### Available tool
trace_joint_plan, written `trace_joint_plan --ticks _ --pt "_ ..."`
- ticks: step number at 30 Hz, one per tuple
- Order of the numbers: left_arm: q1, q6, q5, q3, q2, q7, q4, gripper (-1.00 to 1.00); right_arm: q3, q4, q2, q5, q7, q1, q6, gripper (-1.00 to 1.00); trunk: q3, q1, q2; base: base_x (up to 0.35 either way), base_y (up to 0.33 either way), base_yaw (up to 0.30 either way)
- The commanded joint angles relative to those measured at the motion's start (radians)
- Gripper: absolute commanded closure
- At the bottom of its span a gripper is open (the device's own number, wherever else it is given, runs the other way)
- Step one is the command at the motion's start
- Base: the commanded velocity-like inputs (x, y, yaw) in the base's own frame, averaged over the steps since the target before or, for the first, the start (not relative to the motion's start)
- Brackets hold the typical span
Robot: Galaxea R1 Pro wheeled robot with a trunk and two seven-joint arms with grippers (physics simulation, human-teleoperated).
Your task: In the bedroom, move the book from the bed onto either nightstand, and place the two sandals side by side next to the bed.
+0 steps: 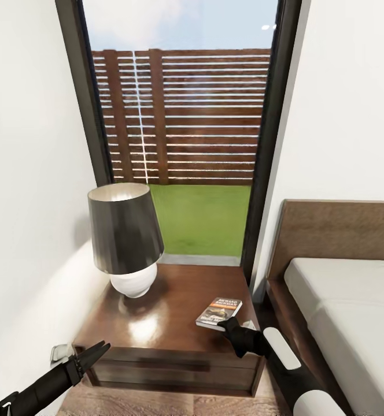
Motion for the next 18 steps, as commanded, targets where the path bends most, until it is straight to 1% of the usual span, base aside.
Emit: trace_joint_plan --ticks 1,5,18 --pt "-0.002 0.011 -0.010 0.004 -0.001 -0.009 -0.001 -1.00 0.001 -0.001 0.000 -0.002 -0.011 0.000 0.002 1.00 -0.004 0.004 -0.008 0.000 0.000 0.000" --pt "-0.002 0.011 -0.010 0.004 -0.001 -0.007 -0.001 -1.00 0.001 -0.001 0.000 -0.002 -0.011 0.000 0.002 1.00 -0.017 0.019 -0.036 0.000 0.000 0.000" --pt "-0.002 0.011 -0.010 0.005 -0.001 -0.006 -0.001 -1.00 0.001 -0.001 0.000 -0.002 -0.011 0.000 0.002 1.00 -0.017 0.019 -0.036 0.000 0.000 0.000"
